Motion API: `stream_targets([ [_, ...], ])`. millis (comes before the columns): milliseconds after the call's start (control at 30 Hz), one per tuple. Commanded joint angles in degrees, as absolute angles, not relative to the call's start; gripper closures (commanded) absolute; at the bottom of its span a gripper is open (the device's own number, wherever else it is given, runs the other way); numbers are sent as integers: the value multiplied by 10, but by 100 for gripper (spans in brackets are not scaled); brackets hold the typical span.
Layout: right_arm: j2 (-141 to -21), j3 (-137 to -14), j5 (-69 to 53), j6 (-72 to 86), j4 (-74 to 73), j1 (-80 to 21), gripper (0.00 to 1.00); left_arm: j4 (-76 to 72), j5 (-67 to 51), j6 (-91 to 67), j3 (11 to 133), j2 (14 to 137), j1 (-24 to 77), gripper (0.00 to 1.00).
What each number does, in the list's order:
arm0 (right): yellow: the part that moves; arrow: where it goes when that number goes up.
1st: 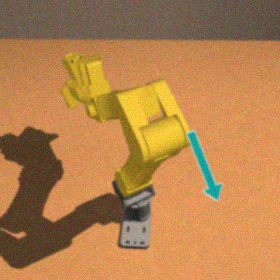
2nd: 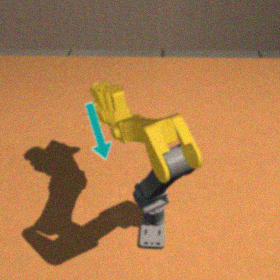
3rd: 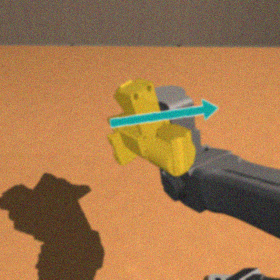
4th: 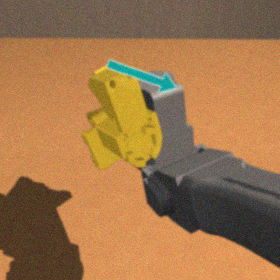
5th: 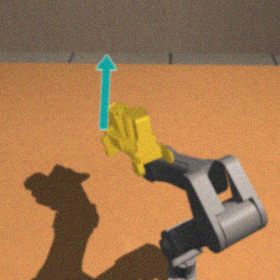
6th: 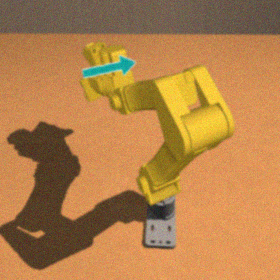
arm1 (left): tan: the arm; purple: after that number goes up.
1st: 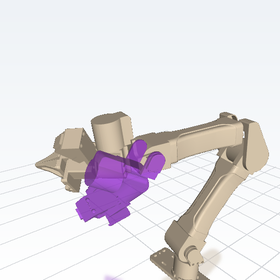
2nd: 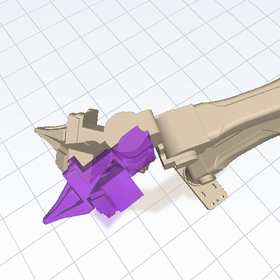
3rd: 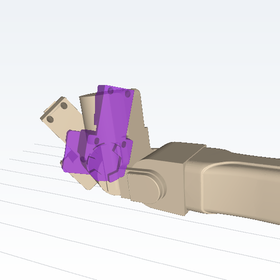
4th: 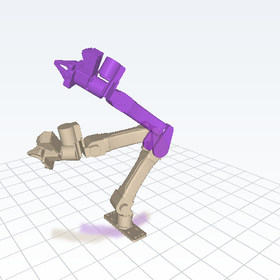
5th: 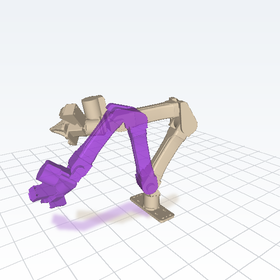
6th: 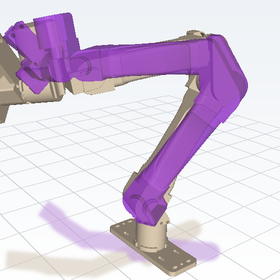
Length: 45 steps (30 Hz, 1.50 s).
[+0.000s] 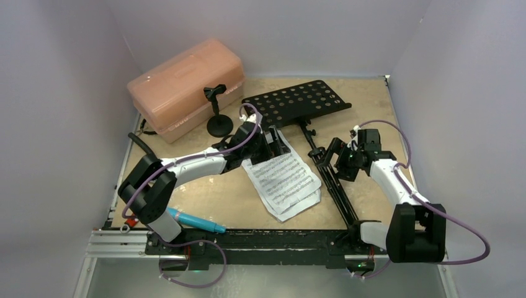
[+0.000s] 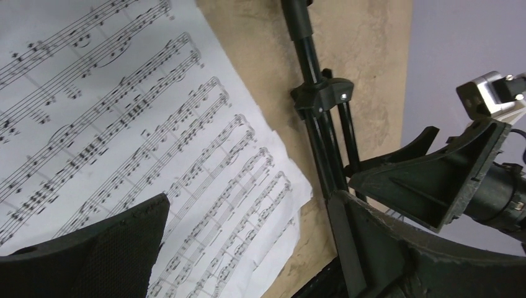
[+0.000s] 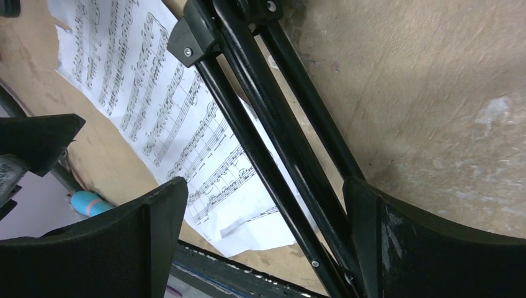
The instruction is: Set up the instrument practice props
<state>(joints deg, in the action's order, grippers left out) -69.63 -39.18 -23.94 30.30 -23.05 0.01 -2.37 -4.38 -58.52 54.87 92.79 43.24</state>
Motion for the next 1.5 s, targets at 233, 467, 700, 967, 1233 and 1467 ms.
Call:
stream_targets([
  [233,-676,-444,-182,256,-286,-4,2,-129,-40,-593,565,920,432,1],
  [467,-681,-421,-192,265,-280,-4,2,-151,-64,-596,561,928,432,3],
  [700,-693,-404,-208,262,-273,-4,2,-157,-32,-576,554,902,432,3],
  [967,-705,-391,-221,265,-263,-4,2,-286,23,-609,467,858,432,3],
  [1233,-721,-382,-233,282,-250,-4,2,-277,15,-629,477,886,433,4],
  [1467,-730,-362,-272,304,-210,-4,4,-244,-10,-645,502,933,439,8],
])
